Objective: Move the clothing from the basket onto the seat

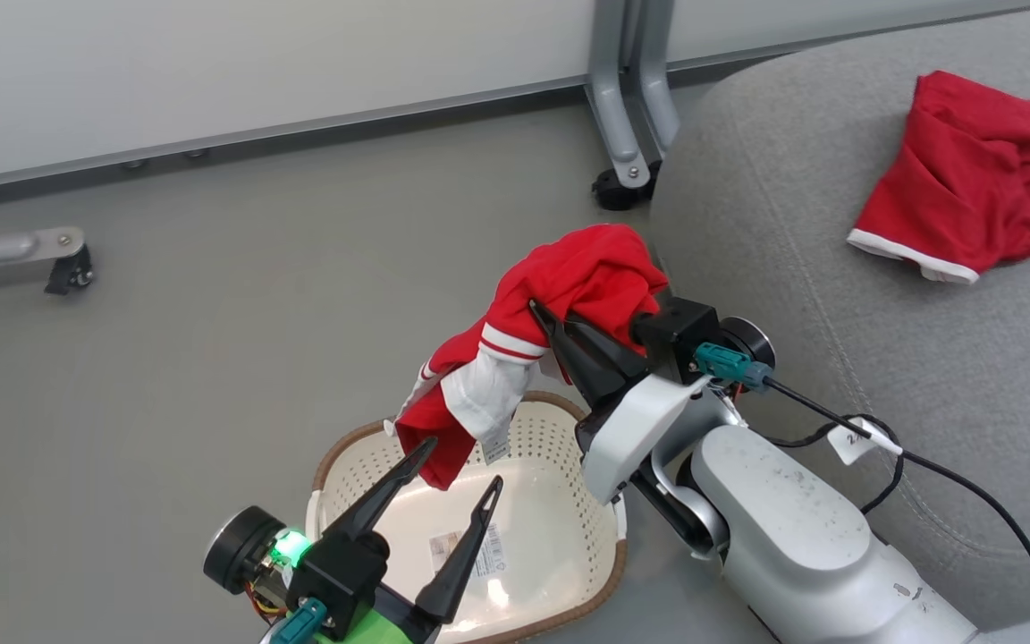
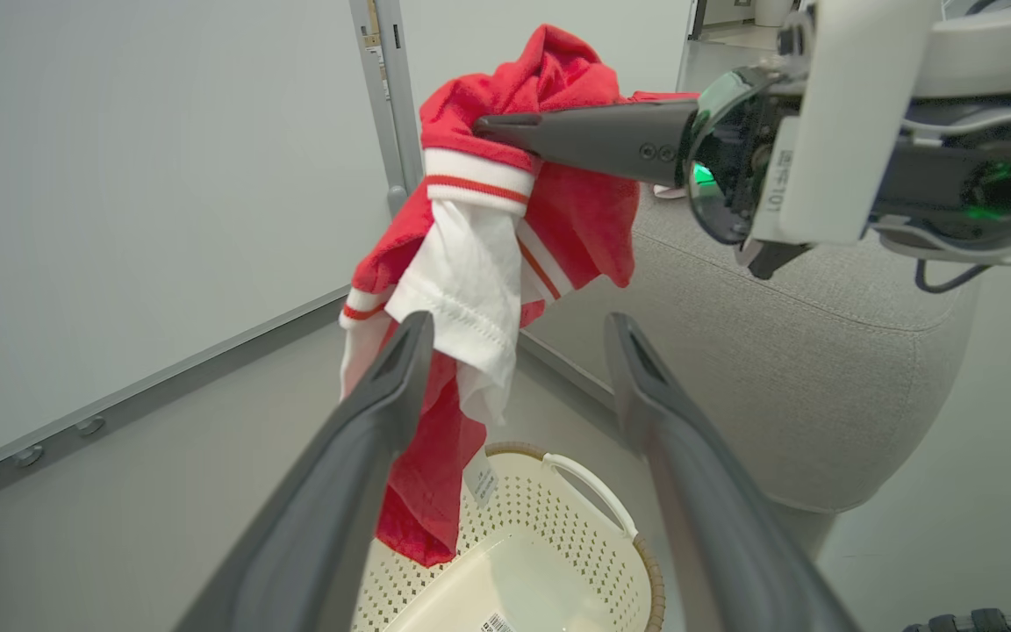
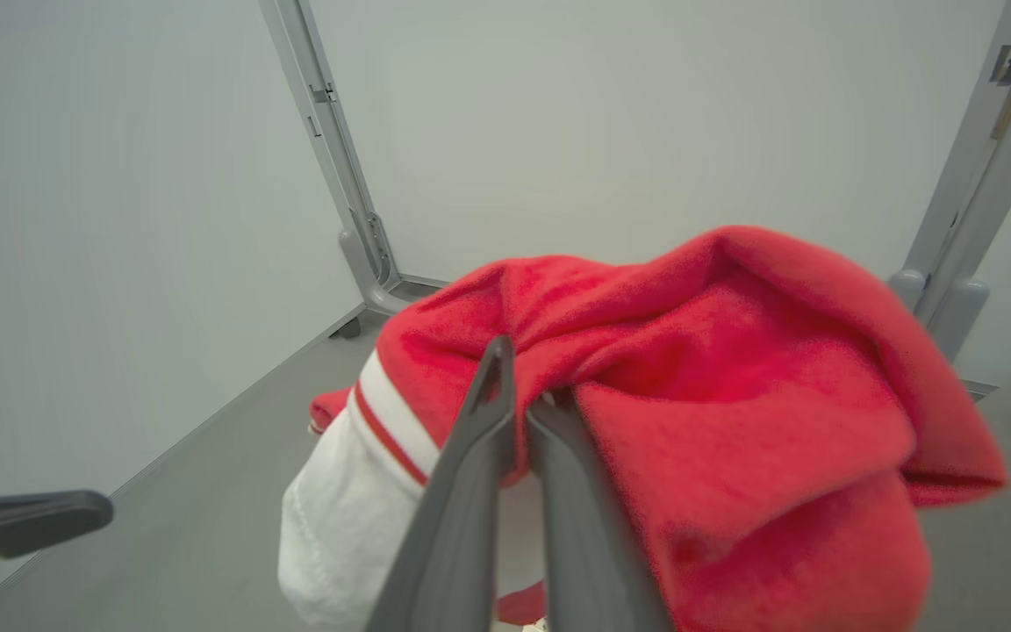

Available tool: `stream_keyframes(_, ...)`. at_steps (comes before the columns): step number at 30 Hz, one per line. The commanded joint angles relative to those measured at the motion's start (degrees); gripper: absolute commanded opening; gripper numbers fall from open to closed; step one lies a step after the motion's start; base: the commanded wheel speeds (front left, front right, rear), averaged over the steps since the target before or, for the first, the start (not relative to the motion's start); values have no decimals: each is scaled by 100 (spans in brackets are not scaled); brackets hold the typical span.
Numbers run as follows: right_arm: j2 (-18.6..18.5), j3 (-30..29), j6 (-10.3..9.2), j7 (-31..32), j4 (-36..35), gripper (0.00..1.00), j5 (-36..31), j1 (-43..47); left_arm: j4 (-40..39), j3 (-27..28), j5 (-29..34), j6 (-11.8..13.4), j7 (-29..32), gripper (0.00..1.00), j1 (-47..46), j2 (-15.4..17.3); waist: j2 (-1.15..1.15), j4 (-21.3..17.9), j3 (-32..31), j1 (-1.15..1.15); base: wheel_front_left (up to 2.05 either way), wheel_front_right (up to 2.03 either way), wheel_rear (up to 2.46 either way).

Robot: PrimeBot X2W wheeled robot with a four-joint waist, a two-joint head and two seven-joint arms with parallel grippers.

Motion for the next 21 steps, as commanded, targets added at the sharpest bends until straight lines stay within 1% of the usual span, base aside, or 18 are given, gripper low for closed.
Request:
stream_keyframes(1,-10,-50,0,-51,-37,0,-43,81,-22,-20,26,-14,27,100,-119,40,0,-500,116,0,0,0,0)
stream_keyframes(6,-37,-169,0,-101,-74,0,-85,132,-75,-86,38,-49,95,100,-244,87,0,-1069,237,0,0,0,0)
stream_keyframes(13,-18,-435,0,-194,-138,0,-112,272,-175,-137,47,-102,251,100,-395,232,0,-1902,465,0,0,0,0)
stream_keyframes(19,-3,-741,0,-281,-181,0,-159,452,-326,-237,70,-150,417,100,-530,358,0,-2401,621,0,0,0,0)
stream_keyframes(21,-20,-896,0,-297,-203,0,-180,524,-370,-288,49,-163,472,100,-584,377,0,-2475,675,0,0,0,0)
